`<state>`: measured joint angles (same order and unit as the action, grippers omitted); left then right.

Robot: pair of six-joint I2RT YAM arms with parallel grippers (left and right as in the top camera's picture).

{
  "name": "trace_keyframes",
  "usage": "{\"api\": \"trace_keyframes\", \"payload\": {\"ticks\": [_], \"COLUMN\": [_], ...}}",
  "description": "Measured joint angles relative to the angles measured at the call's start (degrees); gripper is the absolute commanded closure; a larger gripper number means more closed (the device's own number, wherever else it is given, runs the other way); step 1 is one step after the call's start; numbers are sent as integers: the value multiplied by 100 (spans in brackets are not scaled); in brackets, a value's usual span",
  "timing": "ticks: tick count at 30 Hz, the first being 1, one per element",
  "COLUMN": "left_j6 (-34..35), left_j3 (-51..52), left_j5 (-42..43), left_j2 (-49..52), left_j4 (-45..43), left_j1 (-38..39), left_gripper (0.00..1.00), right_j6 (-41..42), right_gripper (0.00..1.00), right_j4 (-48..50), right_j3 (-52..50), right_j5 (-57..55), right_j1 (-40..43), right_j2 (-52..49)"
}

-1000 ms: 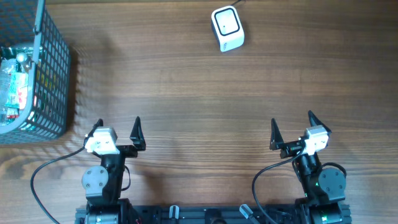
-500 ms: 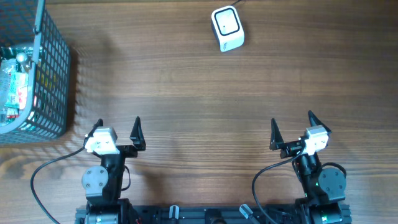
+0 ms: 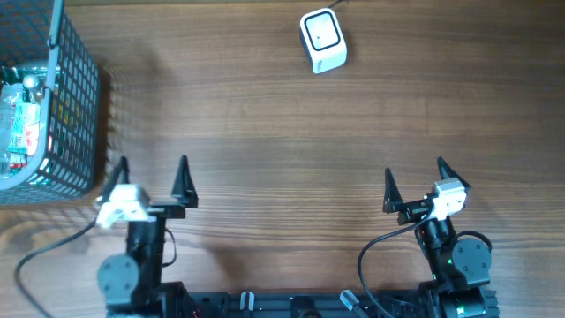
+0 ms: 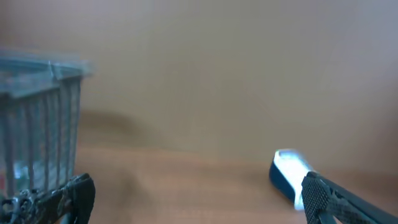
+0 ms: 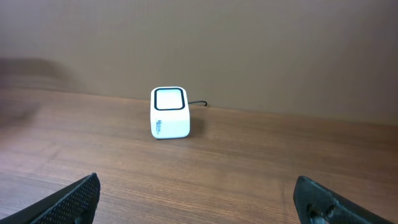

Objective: Scan the item barcode
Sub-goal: 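Reach the left gripper into the basket toward the yellow Vim bottle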

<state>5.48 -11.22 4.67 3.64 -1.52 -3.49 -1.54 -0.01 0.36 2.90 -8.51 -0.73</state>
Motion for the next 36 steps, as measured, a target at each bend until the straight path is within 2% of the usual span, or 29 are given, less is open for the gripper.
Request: {"api": "trace_keyframes", "payload": {"ticks": [4,9,16,21,28,36], "left_j6": [22,-17,-140,-175,-177,-177], "left_j3": [-1373,-3491,-6769,-8295,-8548,-8548], "left_j5": [4,26,39,63,498,721], "left_j2": [264,1123,3318,4765,5906,6328], "left_j4": [979,2503,5447,7023,7488,7368], "left_j1": [0,0,0,0,0,0], "left_gripper": [0,0,0,0,0,0], "right_j6": [0,0,0,0,0,0], "right_gripper": [0,0,0,0,0,0], "right_j4": [-2,0,2,0,0,0], "right_j3": [0,0,0,0,0,0], "right_j5": [2,2,2,0,2,2], "right_j1": [0,0,0,0,0,0], "right_j2": [0,0,0,0,0,0]}}
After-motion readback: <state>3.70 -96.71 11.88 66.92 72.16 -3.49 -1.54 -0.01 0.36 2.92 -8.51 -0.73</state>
